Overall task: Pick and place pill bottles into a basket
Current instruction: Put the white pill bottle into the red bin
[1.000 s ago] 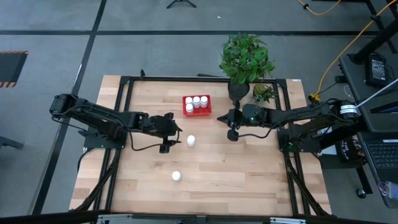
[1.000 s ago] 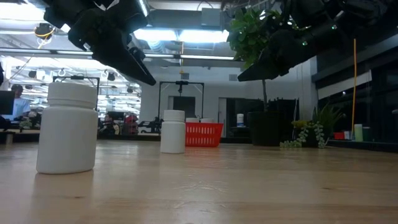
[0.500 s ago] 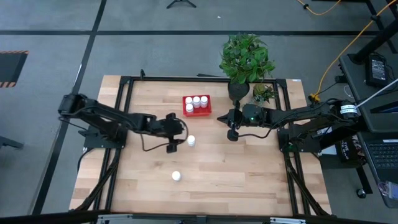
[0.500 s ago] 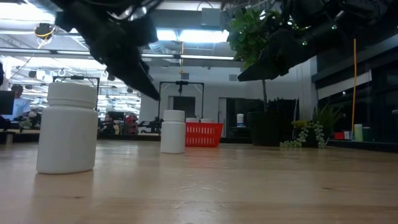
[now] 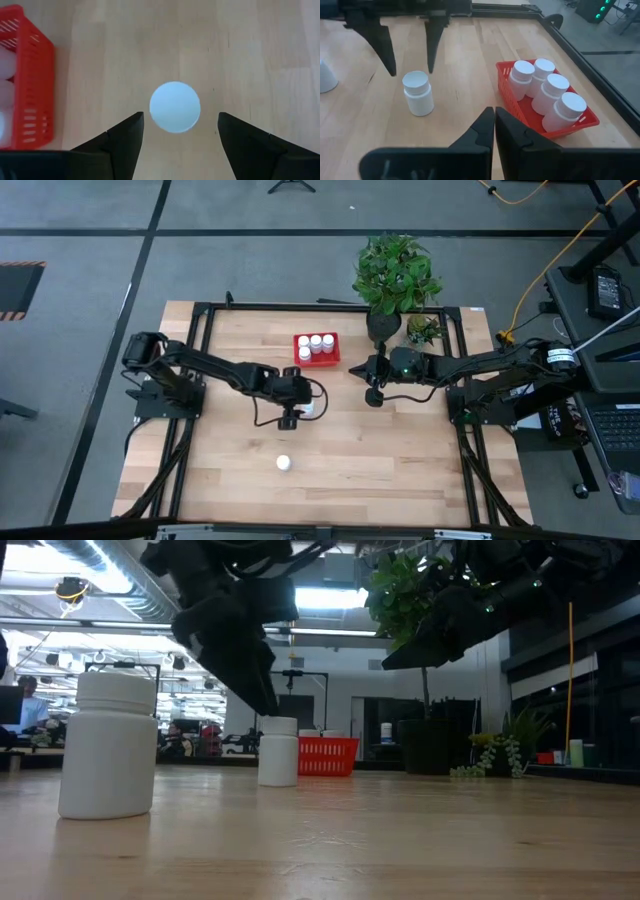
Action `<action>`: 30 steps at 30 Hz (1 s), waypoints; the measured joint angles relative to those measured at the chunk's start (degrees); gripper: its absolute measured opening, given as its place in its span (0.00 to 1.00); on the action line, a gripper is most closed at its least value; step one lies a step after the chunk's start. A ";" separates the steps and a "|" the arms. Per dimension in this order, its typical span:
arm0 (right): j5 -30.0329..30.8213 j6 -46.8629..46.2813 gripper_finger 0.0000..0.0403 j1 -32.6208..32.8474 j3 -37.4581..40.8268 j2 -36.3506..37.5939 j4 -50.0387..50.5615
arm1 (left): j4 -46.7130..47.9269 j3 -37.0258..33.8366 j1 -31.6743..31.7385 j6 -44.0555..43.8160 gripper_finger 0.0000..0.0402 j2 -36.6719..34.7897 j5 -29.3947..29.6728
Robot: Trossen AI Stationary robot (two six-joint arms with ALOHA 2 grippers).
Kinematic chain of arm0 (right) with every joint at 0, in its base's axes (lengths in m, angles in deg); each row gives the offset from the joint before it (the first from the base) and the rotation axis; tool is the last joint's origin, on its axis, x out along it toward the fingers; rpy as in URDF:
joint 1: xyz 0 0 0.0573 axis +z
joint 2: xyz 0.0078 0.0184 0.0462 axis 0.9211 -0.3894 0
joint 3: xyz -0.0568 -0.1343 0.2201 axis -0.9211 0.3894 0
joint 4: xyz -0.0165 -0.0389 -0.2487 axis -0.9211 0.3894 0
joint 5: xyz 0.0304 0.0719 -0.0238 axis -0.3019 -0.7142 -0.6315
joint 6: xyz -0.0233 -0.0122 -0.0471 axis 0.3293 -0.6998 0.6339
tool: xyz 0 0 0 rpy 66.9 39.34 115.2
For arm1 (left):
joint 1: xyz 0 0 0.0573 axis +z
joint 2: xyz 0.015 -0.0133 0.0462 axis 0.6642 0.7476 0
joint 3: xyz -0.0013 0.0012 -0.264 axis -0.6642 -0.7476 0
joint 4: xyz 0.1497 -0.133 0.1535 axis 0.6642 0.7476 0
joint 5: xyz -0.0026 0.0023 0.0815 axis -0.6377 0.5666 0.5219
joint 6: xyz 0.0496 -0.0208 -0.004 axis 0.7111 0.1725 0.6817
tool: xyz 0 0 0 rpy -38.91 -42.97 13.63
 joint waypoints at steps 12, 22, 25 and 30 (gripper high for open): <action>-0.04 -0.08 0.05 0.11 0.00 0.00 0.00 | 0.79 2.80 1.22 2.12 0.62 3.67 -0.52; -0.07 -0.06 0.05 0.11 0.00 0.00 -0.08 | 1.07 2.76 1.93 2.03 0.61 4.56 -2.41; -0.08 -0.06 0.05 0.11 0.00 0.00 -0.10 | 0.55 2.81 1.94 2.07 0.61 5.40 -3.39; -0.09 -0.03 0.05 0.11 0.00 0.00 -0.26 | 0.24 2.79 1.94 2.46 0.61 5.53 -3.36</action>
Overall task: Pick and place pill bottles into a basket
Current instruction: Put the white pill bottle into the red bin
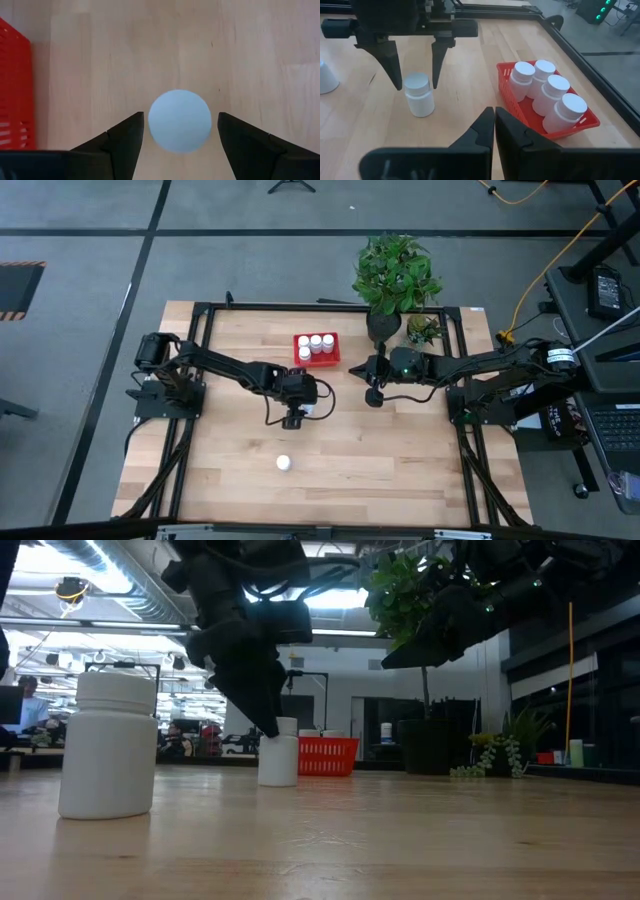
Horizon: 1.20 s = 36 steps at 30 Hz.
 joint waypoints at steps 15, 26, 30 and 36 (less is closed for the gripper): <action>0.00 0.15 0.05 0.00 0.00 0.00 0.00 | -0.20 -0.01 -0.04 0.80 0.61 -0.04 0.19; 0.02 0.15 0.05 0.00 0.00 0.00 -0.04 | -1.01 -0.01 -0.04 2.12 0.59 -0.07 0.30; 0.02 0.16 0.05 0.00 0.00 0.00 -0.04 | -0.59 -0.01 -0.04 2.30 0.52 -0.07 0.30; 0.02 0.17 0.05 0.00 0.00 0.00 -0.04 | -0.68 0.01 -0.06 3.38 0.39 -0.17 0.18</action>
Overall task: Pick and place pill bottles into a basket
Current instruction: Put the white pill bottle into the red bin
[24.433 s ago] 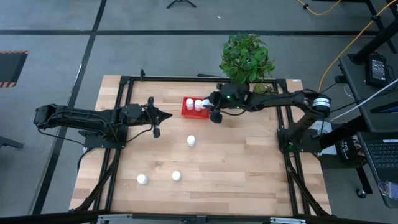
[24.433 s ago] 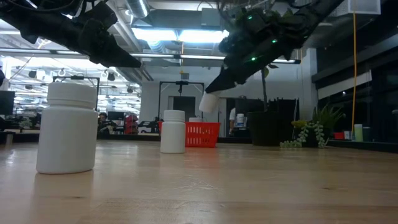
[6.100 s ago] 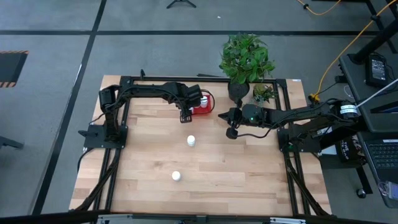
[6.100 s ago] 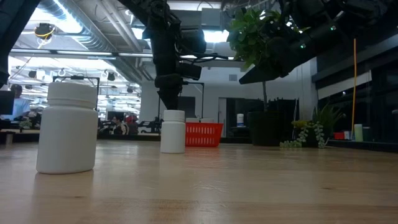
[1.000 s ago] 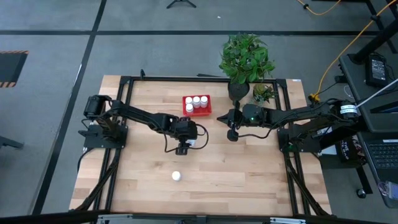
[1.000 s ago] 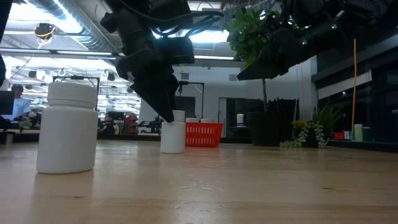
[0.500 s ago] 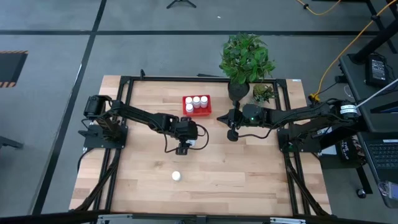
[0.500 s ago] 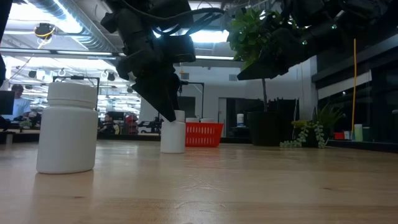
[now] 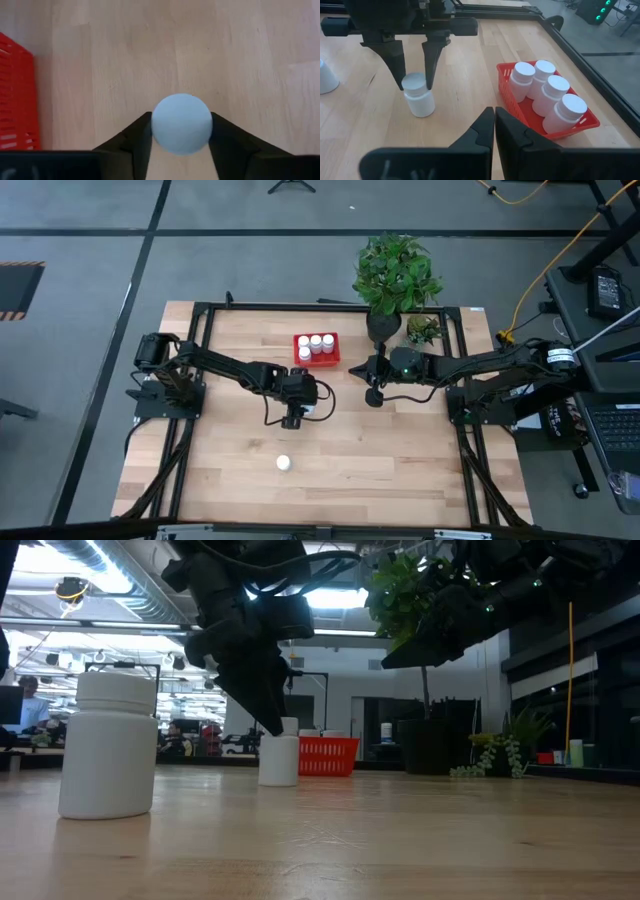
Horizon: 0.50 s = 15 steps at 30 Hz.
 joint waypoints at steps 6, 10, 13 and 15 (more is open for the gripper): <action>0.00 0.00 0.05 0.00 0.00 0.00 -0.11 | 1.28 0.07 0.00 1.22 0.39 -0.31 0.04; 0.00 0.00 0.05 0.02 0.00 0.00 -0.26 | 6.22 0.95 0.00 1.24 0.39 -1.24 0.37; 0.00 0.00 0.05 0.02 0.00 0.00 -0.55 | 9.28 2.39 0.00 1.87 0.39 -2.17 1.96; -0.04 0.02 0.05 0.02 0.00 0.00 -1.05 | 11.02 2.82 0.02 2.65 0.39 -3.52 2.63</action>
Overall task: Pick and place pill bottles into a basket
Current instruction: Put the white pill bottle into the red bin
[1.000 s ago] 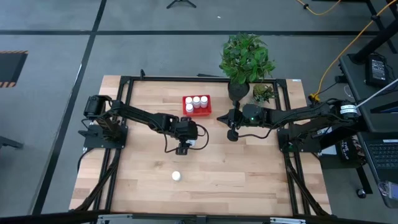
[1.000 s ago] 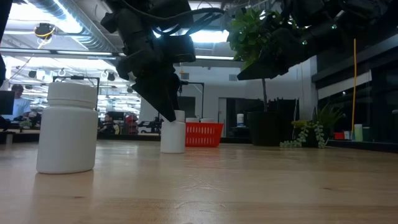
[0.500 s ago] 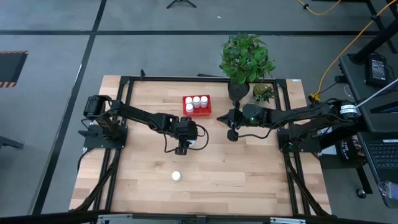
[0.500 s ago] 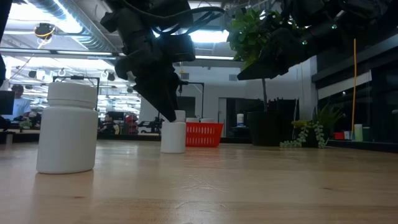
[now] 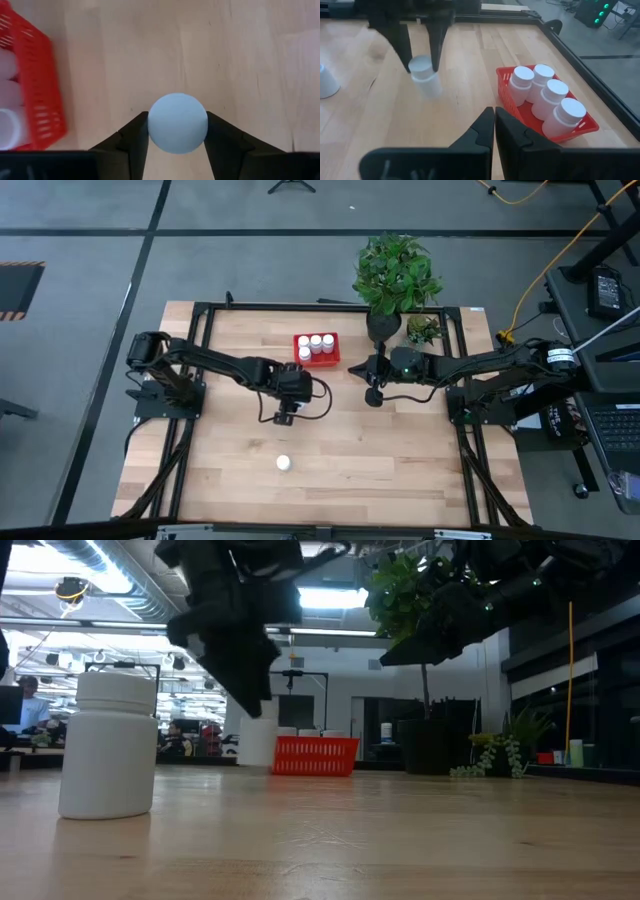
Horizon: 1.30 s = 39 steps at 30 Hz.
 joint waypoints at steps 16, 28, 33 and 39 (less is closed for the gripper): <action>-0.55 0.20 0.05 0.00 0.00 0.00 -0.02 | -3.27 0.15 9.18 7.24 0.39 -7.30 -6.26; -0.52 1.40 0.05 0.00 0.00 0.00 -0.27 | -11.84 0.09 14.85 13.42 0.39 -6.36 -6.92; -0.52 1.51 0.05 0.00 0.00 0.00 -1.90 | -17.12 0.11 15.38 17.22 0.39 -5.09 -7.36; -0.52 2.31 0.05 -0.07 0.00 0.00 -2.53 | -19.32 0.18 17.33 17.30 0.39 -4.72 -7.26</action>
